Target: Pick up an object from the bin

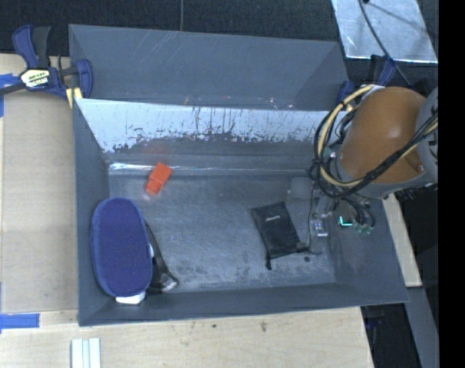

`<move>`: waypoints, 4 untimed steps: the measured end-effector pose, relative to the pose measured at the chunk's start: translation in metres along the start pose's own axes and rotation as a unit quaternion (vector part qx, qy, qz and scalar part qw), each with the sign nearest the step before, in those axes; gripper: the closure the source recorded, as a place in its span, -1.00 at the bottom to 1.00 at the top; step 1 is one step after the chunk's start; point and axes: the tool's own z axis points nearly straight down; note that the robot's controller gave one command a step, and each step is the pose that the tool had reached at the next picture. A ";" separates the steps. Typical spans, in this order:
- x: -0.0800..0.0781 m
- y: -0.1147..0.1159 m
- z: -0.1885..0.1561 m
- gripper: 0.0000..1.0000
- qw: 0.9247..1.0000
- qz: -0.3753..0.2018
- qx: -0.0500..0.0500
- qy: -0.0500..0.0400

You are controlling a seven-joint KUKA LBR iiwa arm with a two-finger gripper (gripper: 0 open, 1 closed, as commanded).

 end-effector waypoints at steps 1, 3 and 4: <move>0.044 -0.004 0.070 -1.00 0.998 -0.056 0.000 -0.003; 0.048 -0.009 0.038 -1.00 0.992 -0.124 0.000 -0.002; 0.045 -0.003 0.067 -1.00 0.974 -0.228 0.002 -0.008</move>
Offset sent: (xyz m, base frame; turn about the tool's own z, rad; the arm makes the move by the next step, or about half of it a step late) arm -0.0435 -0.0038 -0.0681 -0.1129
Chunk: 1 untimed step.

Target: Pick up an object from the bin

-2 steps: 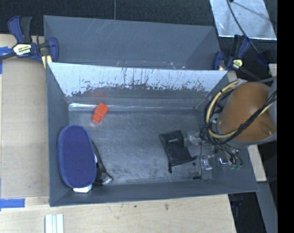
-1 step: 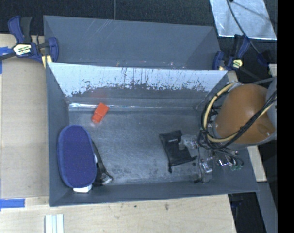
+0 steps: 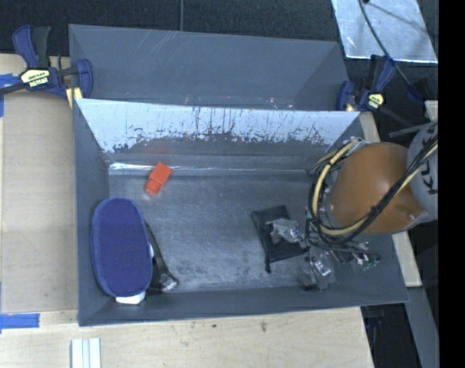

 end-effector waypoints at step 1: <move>-0.001 -0.001 -0.001 -1.00 1.000 0.000 0.001 -0.001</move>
Offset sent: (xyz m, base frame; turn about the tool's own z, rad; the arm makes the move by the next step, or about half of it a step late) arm 0.0000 0.0000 0.0000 0.0000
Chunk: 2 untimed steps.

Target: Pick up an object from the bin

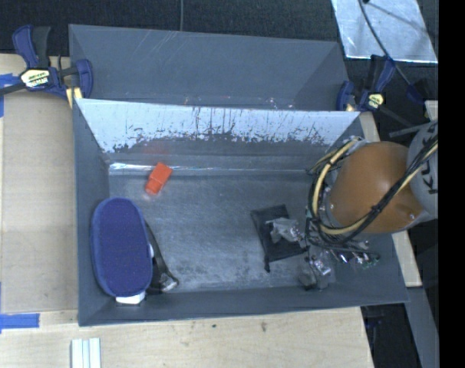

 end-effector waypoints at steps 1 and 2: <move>0.000 0.000 0.000 1.00 1.000 0.000 0.000 0.000; -0.002 -0.001 -0.032 1.00 1.000 0.000 -0.002 0.004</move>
Offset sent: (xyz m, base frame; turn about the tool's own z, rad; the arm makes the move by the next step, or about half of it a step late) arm 0.0000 0.0000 0.0000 0.0000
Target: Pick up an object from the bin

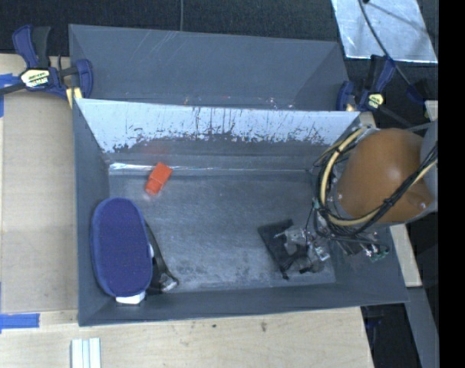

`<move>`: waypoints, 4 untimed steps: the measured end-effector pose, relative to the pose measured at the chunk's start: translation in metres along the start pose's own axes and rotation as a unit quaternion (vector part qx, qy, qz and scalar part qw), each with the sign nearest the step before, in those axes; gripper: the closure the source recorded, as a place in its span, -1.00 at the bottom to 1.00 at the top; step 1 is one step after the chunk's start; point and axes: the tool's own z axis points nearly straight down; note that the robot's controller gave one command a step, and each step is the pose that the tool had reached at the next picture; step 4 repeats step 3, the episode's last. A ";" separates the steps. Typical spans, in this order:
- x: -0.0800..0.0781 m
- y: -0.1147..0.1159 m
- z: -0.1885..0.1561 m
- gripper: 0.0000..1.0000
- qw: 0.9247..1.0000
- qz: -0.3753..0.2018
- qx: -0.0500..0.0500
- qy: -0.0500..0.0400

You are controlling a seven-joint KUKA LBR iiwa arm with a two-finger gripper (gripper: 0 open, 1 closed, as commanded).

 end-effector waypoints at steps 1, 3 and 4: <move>-0.001 -0.001 -0.007 1.00 1.000 0.001 0.000 0.000; -0.004 -0.002 -0.076 1.00 1.000 0.003 0.001 -0.001; -0.004 -0.002 -0.076 1.00 1.000 0.003 0.001 -0.001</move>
Offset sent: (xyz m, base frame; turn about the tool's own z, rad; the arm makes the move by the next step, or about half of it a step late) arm 0.0000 -0.0001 0.0063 0.0000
